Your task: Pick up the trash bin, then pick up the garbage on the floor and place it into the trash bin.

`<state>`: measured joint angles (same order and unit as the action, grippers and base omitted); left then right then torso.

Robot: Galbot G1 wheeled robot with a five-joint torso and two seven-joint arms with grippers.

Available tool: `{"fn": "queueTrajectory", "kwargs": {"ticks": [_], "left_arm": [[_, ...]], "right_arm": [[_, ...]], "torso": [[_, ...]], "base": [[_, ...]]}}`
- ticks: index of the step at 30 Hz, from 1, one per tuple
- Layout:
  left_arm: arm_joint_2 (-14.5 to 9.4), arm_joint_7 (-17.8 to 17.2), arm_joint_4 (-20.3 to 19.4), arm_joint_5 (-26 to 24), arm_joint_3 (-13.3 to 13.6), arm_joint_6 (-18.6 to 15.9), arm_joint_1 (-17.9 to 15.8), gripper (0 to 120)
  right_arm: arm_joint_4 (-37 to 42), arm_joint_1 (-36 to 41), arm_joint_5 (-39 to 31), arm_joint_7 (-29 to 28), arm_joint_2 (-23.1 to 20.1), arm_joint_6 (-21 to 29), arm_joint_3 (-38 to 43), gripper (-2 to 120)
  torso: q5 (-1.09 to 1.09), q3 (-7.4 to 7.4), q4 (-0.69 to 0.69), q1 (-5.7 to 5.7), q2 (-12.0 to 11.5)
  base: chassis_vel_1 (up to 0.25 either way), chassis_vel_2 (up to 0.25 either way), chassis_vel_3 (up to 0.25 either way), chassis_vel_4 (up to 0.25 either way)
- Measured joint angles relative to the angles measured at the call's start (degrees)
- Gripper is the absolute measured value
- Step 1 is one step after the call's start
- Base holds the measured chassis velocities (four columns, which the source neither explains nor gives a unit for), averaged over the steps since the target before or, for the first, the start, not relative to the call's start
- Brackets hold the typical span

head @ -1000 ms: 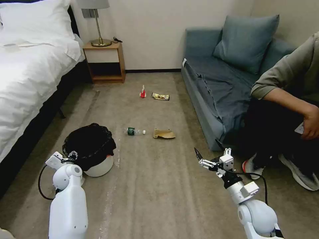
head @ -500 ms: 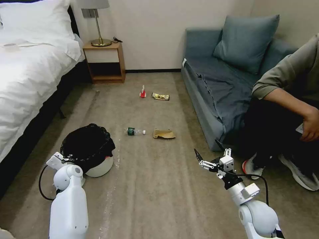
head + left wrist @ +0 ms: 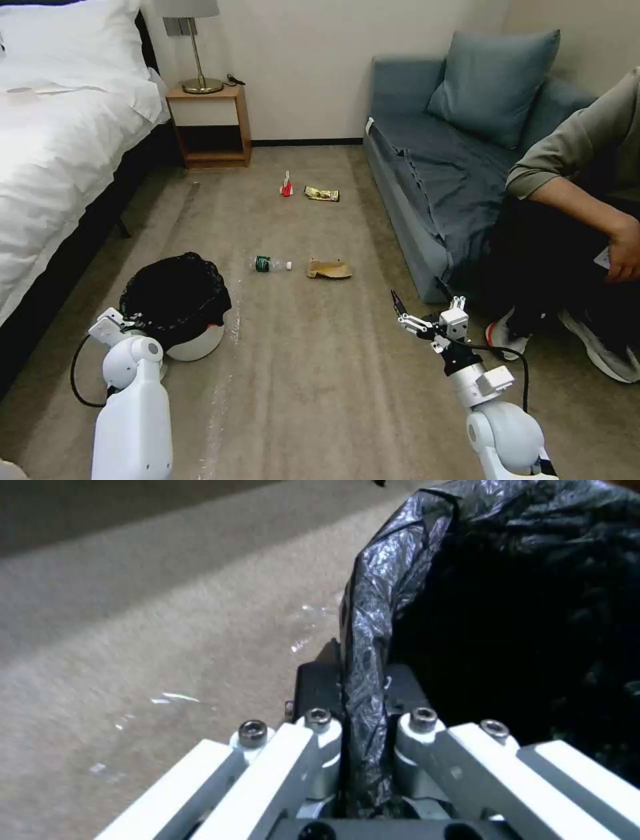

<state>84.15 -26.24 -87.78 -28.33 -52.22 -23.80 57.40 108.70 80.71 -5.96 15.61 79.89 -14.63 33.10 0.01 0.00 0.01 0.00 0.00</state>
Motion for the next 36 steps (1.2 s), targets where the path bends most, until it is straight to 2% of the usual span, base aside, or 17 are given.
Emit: {"fn": "queueTrajectory", "kwargs": {"ticks": [1, 3, 4, 6, 7, 8, 9, 11, 13, 14, 15, 17, 25, 36], "left_arm": [[-0.1, 0.0, -0.8, 0.3, 0.0, -0.6, 0.5, 5], [-0.3, 0.7, -5.5, 1.9, 0.4, -3.9, 3.2, 5], [-0.3, 0.7, -5.5, 1.9, 0.4, -3.9, 3.2, 5], [-0.3, 1.7, -10.2, 3.2, 0.5, -6.3, 5.3, 5], [-0.3, 1.7, -10.2, 3.2, 0.5, -6.3, 5.3, 5], [-0.4, 2.1, -13.0, 4.0, 0.5, -7.4, 6.4, 5], [-0.4, 2.1, -13.0, 4.0, 0.5, -7.4, 6.4, 5], [-0.5, 2.1, -18.1, 5.9, 1.0, -8.1, 8.1, 5], [-0.5, 1.9, -19.4, 6.4, 1.0, -8.1, 8.6, 5], [-0.4, 1.7, -21.5, 7.0, 1.2, -8.1, 9.4, 5], [-0.4, 1.7, -21.5, 7.0, 1.2, -8.1, 9.4, 5], [-0.1, 1.9, -24.9, 8.3, 1.2, -7.9, 11.1, 5], [0.6, 2.7, -29.0, 9.2, 1.3, -6.4, 14.2, 5], [1.0, 3.2, -28.6, 9.1, 1.3, -5.6, 14.5, 5]], "right_arm": [[-0.3, -0.2, 0.5, -0.4, 0.0, -0.4, -0.1, 100], [-0.8, -0.9, 1.3, -1.9, 0.2, -1.1, -0.6, 100], [-0.8, -0.9, 1.3, -1.9, 0.2, -1.1, -0.6, 100], [-1.0, -1.3, 1.3, -3.0, 0.2, -1.6, -0.9, 100], [-1.0, -1.3, 1.3, -3.0, 0.2, -1.6, -0.9, 100], [-1.1, -1.5, 1.3, -3.3, 0.3, -2.0, -0.9, 100], [-1.1, -1.5, 1.3, -3.3, 0.3, -2.0, -0.9, 100], [-1.2, -1.9, 0.7, -3.5, 0.4, -2.5, -1.0, 100], [-1.2, -1.9, 0.4, -3.6, 0.4, -2.7, -1.0, 100], [-1.4, -2.0, 0.1, -3.5, 0.4, -3.0, -0.9, 100], [-1.4, -2.0, 0.1, -3.5, 0.4, -3.0, -0.9, 100], [-1.9, -2.4, -0.6, -2.7, 0.5, -3.7, -0.4, 100], [-2.0, -2.4, -1.7, -2.2, 0.8, -3.2, 0.4, 100], [-2.1, -2.1, -2.2, -2.2, 0.9, -2.8, 1.2, 100]], "torso": [[0.00, 0.00, 0.00, 0.00, 0.0], [-0.01, 0.00, 0.00, 0.00, 0.0], [-0.01, 0.00, 0.00, 0.00, 0.0], [-0.02, 0.00, 0.00, 0.00, 0.0], [-0.02, 0.00, 0.00, 0.00, 0.0], [-0.01, 0.00, 0.00, 0.00, 0.0], [-0.01, 0.00, 0.00, 0.00, 0.0], [0.00, 0.00, -0.01, 0.00, 0.0], [0.00, 0.00, -0.01, 0.00, 0.0], [0.00, 0.00, -0.01, 0.00, 0.0], [0.00, 0.00, -0.01, 0.00, 0.0], [0.00, 0.00, -0.01, 0.00, 0.0], [-0.01, 0.00, -0.01, 0.00, 0.0], [-0.01, 0.00, -0.01, 0.00, 0.0]], "base": [[0.000, 0.000, 0.000, 0.000], [0.000, 0.000, 0.000, 0.000], [0.000, 0.000, 0.000, 0.000], [0.000, 0.000, 0.000, 0.000], [0.000, 0.000, 0.000, 0.000], [0.000, 0.000, 0.000, 0.000], [0.000, 0.000, 0.000, 0.000], [0.000, 0.000, 0.000, 0.000], [0.000, 0.000, 0.000, 0.000], [0.000, 0.000, 0.000, 0.000], [0.000, 0.000, 0.000, 0.000], [0.000, 0.000, 0.000, 0.000], [0.000, 0.000, 0.000, 0.000], [0.000, 0.000, 0.000, 0.000]]}}
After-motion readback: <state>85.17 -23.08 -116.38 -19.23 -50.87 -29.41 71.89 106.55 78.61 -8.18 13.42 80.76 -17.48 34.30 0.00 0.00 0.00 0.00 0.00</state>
